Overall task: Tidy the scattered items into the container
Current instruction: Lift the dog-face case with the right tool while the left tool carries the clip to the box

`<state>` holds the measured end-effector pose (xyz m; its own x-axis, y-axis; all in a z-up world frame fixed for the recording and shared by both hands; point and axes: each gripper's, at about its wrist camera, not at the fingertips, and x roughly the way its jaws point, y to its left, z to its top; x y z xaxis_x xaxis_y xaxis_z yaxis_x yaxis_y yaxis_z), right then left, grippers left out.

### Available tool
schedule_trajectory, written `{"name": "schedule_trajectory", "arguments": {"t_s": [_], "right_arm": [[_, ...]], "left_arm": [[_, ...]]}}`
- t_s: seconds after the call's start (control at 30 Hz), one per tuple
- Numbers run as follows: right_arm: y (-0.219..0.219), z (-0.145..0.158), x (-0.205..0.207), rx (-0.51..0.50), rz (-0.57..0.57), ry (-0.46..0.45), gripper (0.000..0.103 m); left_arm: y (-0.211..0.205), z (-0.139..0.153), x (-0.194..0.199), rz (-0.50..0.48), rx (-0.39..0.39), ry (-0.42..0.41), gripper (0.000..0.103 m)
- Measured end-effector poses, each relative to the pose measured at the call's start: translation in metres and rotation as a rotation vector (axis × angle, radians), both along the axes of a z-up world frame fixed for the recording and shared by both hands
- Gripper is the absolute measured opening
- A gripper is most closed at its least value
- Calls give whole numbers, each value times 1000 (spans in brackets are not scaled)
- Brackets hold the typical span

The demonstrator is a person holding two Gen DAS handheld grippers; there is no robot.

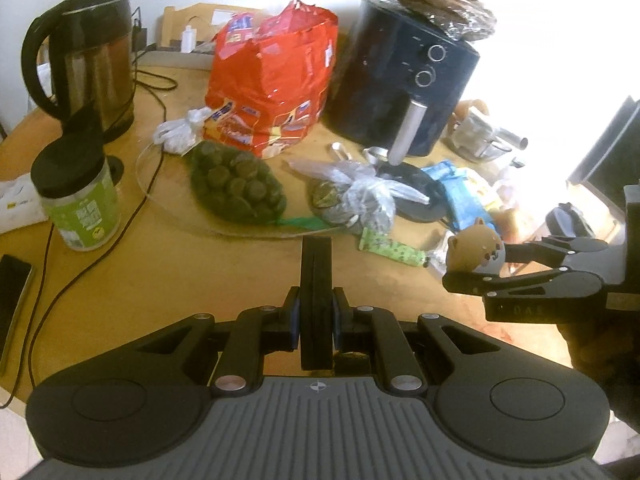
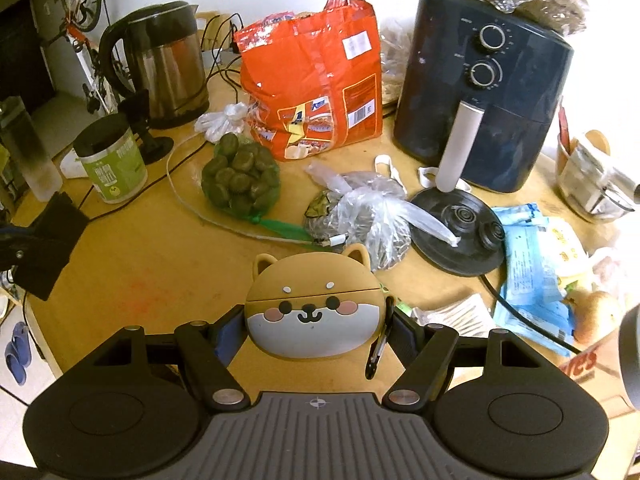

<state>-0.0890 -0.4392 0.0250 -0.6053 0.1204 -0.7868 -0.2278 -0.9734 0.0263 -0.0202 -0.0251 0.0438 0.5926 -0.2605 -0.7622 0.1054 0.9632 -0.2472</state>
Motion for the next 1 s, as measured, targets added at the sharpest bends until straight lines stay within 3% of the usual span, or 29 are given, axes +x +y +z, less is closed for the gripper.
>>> {"name": "schedule_trajectory", "arguments": {"t_s": [0.53,1.0], "right_arm": [[-7,36,28,-1,-66,32,75],[-2,14,66,-70,-212,-43,76]], "left_arm": [[-25,12,5,-105,-13,-7,15],[-59,-10,5,-232,-25,68,15]]}}
